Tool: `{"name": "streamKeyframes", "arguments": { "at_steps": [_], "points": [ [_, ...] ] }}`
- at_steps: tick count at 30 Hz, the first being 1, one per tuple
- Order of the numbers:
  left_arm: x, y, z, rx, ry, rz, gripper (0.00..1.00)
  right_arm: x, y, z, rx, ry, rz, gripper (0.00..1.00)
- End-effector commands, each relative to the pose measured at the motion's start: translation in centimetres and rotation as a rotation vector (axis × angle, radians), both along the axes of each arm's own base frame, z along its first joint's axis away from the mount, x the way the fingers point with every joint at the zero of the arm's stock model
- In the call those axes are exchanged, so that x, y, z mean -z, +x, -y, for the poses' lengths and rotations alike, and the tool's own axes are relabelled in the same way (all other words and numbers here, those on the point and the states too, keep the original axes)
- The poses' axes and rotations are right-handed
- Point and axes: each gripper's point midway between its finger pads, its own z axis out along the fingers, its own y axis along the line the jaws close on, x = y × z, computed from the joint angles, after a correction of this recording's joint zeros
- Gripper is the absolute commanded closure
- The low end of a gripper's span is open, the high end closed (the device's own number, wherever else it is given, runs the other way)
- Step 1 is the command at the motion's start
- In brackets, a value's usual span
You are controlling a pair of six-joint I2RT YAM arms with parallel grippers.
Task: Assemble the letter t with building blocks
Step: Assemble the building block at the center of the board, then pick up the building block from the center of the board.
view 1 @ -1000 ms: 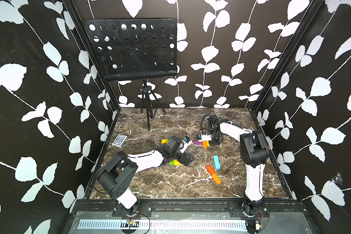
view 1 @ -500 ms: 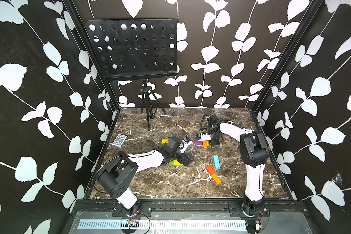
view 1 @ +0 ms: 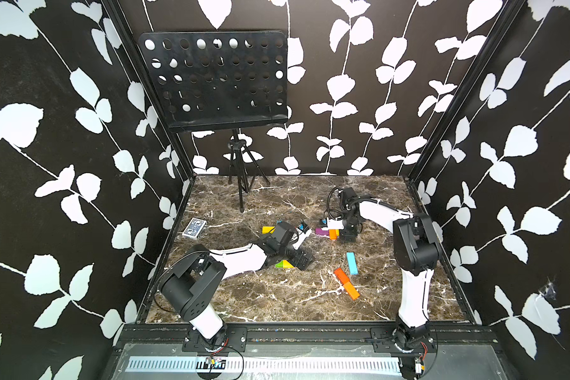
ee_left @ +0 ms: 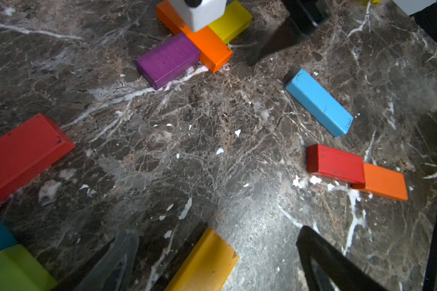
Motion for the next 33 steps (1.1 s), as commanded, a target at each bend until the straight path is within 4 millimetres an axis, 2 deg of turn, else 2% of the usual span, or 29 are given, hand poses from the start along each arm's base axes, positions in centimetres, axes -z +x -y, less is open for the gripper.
{"name": "streamKeyframes", "arguments": {
  "at_steps": [1,4,6,8,10,11,15,19,22,25,27,31,33],
  "points": [
    [-0.3,0.0,0.3,0.005,-0.022,0.003,0.01,-2.7,0.7,-0.2,0.017,0.050,0.084,0.01],
    [-0.4,-0.1,0.2,0.002,-0.025,0.004,0.01,-5.4,1.5,-0.6,0.035,0.097,0.182,0.01],
    [-0.6,-0.1,0.2,0.003,-0.028,0.006,0.01,-7.9,1.7,-0.9,0.057,0.140,0.257,0.01],
    [-0.9,0.0,0.2,0.004,-0.031,0.010,0.01,-11.4,1.9,-0.9,0.099,0.181,0.375,0.01],
    [-1.4,0.0,0.4,0.011,-0.034,0.010,0.01,-13.6,2.0,-0.3,0.170,0.159,0.495,0.01],
    [-1.8,-0.1,0.6,0.019,-0.035,0.007,0.01,-15.8,1.6,0.0,0.198,0.160,0.562,0.01],
    [-5.6,0.0,1.9,0.049,-0.031,0.110,0.01,-19.3,-0.3,1.0,0.350,0.222,0.596,0.01],
    [-9.7,-0.9,3.9,0.091,0.006,0.240,0.01,-21.1,-2.1,2.8,0.549,0.279,0.585,0.01],
    [-11.8,-1.7,5.2,0.114,-0.042,0.274,0.01,-22.2,-3.0,4.1,0.704,0.337,0.606,0.01],
    [-13.2,-2.0,5.8,0.099,-0.136,0.304,0.01,-22.1,-4.3,5.9,0.877,0.356,0.594,0.01],
    [-13.9,-2.5,6.0,0.110,-0.171,0.309,0.01,-21.6,-5.5,6.4,0.928,0.360,0.555,0.01],
    [-14.2,-2.6,5.8,0.087,-0.102,0.218,0.01,-22.0,-7.5,6.6,1.042,0.499,0.531,0.01],
    [-14.5,-2.6,5.8,0.088,-0.085,0.223,0.01,-22.6,-7.9,8.0,1.163,0.568,0.593,0.01]
  ]
}}
